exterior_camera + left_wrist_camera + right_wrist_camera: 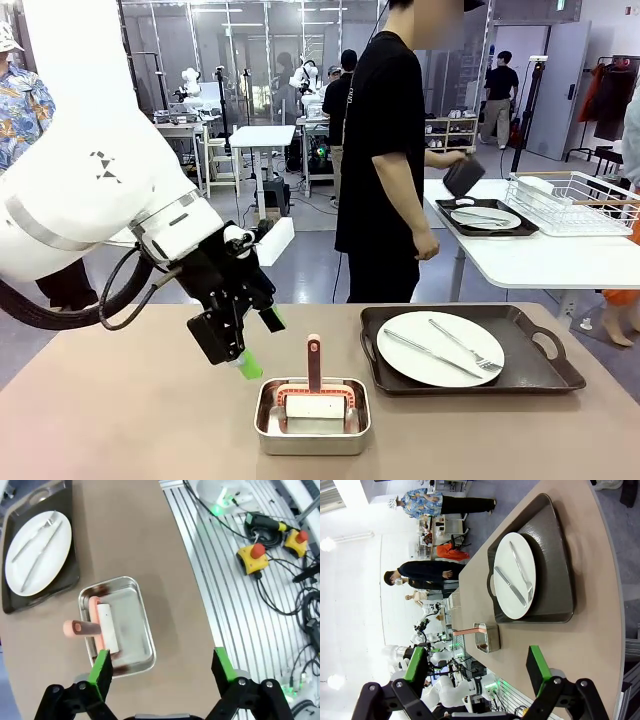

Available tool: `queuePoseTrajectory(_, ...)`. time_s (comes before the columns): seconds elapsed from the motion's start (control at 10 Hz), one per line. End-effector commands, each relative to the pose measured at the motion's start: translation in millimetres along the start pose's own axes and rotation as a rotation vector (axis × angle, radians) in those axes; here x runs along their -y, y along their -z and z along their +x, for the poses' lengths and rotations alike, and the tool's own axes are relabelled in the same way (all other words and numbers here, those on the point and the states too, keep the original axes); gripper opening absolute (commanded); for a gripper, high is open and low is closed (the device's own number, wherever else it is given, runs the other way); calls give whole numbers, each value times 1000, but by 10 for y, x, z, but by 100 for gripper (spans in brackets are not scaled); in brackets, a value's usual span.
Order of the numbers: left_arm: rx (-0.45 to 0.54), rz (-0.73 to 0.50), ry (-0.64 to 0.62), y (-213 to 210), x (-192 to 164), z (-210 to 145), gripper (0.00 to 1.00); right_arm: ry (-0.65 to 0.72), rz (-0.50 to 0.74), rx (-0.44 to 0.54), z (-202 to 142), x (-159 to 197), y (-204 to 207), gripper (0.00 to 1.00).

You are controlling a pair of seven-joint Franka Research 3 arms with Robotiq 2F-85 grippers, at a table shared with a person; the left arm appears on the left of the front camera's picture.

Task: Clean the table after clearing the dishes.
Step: When the left (or right) Handle tray is removed, use the left hand (or right hand) to clean the left (or right) side of the table with the Lint Roller.

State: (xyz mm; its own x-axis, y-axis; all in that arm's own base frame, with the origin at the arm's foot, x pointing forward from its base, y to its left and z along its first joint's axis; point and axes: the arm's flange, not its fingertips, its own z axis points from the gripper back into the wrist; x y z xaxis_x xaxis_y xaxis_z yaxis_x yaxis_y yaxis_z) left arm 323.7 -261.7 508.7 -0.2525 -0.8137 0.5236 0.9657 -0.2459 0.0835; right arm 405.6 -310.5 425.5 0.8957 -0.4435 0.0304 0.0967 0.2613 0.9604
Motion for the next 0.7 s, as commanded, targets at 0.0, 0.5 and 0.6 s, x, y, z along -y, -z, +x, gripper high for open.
queuePoseTrajectory(0.0, 4, 10, -7, -75, 38, 15, 100, 4, 1, 2, -14, -35, -8, 100)
queuePoseTrajectory(0.5, -33, 51, -17, -47, -113, 73, 100, 4, 1, 2, -14, -35, -8, 100)
queuePoseTrajectory(0.6, -63, 53, 28, -67, -161, 153, 100, 4, 1, 2, -14, -35, -8, 100)
